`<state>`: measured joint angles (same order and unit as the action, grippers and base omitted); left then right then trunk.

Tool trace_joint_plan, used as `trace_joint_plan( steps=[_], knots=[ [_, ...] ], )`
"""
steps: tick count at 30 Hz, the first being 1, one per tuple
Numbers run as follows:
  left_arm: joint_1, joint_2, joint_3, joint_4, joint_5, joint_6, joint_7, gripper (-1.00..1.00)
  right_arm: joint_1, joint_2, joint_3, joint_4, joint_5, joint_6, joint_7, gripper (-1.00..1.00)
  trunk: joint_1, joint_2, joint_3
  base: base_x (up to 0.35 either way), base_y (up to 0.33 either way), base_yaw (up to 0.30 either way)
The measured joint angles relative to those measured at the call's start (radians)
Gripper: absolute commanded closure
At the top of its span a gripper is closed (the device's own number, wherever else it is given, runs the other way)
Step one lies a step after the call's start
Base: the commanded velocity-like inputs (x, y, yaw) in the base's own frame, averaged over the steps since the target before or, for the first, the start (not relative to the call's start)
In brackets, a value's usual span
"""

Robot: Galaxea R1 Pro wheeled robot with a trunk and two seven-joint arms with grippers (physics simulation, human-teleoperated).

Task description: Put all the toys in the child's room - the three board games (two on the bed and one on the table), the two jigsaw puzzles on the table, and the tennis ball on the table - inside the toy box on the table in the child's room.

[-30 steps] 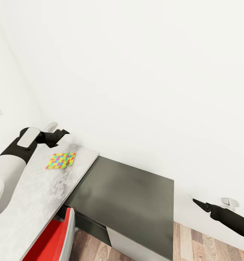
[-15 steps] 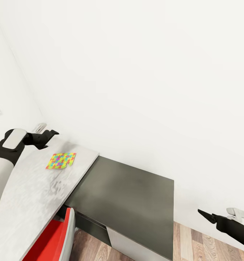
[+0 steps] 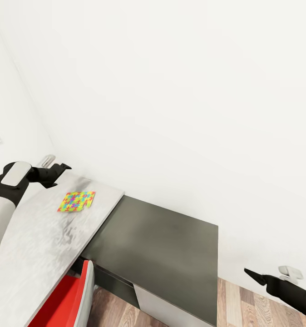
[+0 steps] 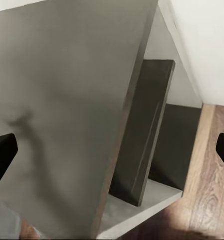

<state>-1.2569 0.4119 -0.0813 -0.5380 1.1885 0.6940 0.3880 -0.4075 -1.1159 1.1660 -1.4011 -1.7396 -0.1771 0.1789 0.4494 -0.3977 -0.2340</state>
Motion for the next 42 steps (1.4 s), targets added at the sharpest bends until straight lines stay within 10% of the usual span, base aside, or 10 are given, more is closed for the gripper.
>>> trace_joint_plan(
  steps=[12,32,42],
  knots=[
    [-0.006,-0.009,-0.001,0.047,-0.005,-0.148,0.000,-1.00,0.001,0.032,-0.006,0.064,-0.061,0.089,-0.001,-1.00,0.000,0.000,0.000,0.000,0.000,0.000],
    [-0.006,0.011,-0.002,0.053,-0.008,-0.178,0.001,-1.00,-0.001,0.052,-0.008,0.168,-0.141,0.131,-0.007,-1.00,0.000,0.000,-0.002,0.000,0.000,0.000],
    [-0.012,0.011,-0.003,0.062,-0.008,-0.180,0.001,-1.00,-0.011,0.198,-0.012,0.477,-0.301,0.411,-0.014,-1.00,0.000,0.000,-0.010,0.000,0.000,0.000]
  ],
)
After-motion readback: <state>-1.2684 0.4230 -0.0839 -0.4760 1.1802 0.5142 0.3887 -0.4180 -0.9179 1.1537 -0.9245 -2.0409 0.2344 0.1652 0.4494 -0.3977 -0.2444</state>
